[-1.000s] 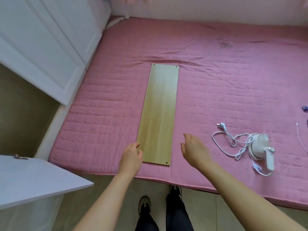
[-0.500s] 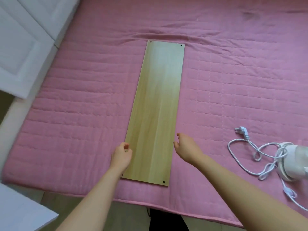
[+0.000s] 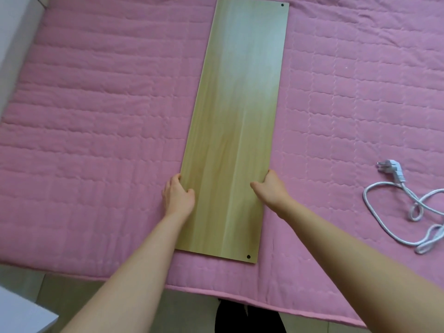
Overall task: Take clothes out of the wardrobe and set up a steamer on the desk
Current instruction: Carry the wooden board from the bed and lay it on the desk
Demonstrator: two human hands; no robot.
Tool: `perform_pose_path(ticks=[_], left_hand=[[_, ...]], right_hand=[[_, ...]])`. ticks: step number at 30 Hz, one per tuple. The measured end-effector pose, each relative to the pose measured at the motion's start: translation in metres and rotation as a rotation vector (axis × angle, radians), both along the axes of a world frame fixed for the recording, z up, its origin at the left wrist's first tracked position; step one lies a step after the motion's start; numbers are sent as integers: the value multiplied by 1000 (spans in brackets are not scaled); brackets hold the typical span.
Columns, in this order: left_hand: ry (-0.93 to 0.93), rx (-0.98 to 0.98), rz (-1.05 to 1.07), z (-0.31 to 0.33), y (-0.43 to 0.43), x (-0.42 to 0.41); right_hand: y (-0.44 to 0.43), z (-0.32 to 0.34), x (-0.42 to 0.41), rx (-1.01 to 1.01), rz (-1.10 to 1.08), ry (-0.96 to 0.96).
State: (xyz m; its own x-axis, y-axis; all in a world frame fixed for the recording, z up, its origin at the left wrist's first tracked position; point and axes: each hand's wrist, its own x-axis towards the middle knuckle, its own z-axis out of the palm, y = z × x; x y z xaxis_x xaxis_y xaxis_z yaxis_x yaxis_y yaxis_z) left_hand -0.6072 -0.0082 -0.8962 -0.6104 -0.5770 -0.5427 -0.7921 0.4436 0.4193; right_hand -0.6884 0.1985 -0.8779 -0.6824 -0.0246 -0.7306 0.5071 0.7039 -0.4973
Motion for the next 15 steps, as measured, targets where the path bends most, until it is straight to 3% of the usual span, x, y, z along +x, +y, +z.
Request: perform_pose_path(ticks=[5,15], left_hand=[[8,-38,8,-2,2,7],[-244,-23,-77,15,12,96]], right_hand=[[3,1,4,-8,-72,-37],[22,15,96,-31,-121,-195]])
